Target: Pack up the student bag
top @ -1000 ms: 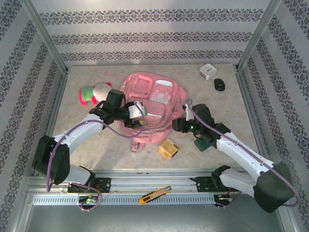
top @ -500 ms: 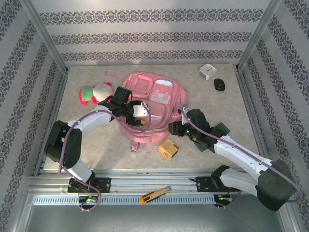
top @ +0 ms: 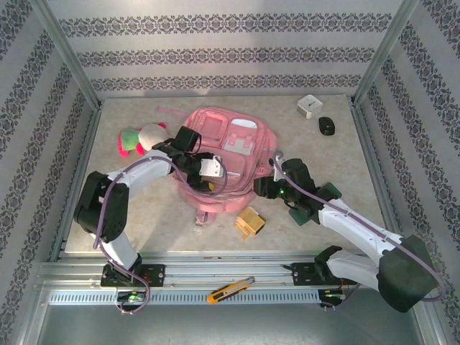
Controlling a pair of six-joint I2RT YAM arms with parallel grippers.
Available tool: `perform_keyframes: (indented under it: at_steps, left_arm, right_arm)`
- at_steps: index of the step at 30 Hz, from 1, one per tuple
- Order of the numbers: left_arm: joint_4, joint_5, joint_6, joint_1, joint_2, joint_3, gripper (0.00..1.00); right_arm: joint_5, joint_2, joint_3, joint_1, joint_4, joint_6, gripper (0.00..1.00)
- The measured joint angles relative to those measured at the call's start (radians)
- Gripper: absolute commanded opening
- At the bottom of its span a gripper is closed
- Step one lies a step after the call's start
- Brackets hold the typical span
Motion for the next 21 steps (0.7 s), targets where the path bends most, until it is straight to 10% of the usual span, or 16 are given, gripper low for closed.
perform_keyframes:
  at_steps: [10, 21]
  left_arm:
    - [0.071, -0.013, -0.068, -0.005, -0.045, -0.064, 0.07]
    - [0.21, 0.221, -0.268, 0.095, -0.125, -0.102, 0.0]
  right_arm:
    - [-0.073, 0.061, 0.036, -0.148, 0.018, -0.095, 0.48]
    - [-0.296, 0.315, 0.308, -0.325, -0.121, -0.715, 0.52]
